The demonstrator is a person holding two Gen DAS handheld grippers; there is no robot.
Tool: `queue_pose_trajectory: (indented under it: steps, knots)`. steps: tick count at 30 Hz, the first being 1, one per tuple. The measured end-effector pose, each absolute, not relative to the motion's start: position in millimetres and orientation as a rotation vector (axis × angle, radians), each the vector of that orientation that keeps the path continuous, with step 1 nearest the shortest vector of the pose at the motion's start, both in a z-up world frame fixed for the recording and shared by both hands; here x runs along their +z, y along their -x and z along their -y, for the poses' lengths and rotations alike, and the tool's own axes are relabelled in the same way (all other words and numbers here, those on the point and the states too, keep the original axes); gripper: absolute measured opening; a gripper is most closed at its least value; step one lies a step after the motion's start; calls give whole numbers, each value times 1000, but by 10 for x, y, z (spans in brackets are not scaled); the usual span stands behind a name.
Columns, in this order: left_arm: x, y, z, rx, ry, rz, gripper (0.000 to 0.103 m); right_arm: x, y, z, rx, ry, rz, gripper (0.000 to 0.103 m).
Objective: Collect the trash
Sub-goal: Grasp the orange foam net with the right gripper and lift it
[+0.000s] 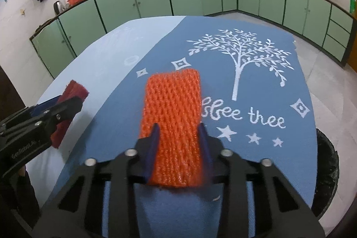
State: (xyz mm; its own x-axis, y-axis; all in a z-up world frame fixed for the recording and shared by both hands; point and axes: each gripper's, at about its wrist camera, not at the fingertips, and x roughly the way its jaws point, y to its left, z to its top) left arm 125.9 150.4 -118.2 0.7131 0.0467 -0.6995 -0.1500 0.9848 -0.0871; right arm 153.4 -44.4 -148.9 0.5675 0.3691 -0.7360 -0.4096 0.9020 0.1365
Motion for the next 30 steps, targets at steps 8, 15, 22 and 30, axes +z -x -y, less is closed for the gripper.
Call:
queue_pose_trajectory:
  steps: [8,15,22,30]
  knots:
    - [-1120,-1229,-1490,109,138,-757,47,-1424,-1500,442,479,53,-825,12]
    - [-1019,-1174,-1441,100,134,-737,47,-1324,-1430,490,479,42,-799,12]
    - [-871,-1117,-1314,74,123,-711,47,-1128,-1340,655,468,16,-757,12]
    - [-708,-1078,-1075,34,100,-688,47,-877,-1226,984,437,-18,-706,12]
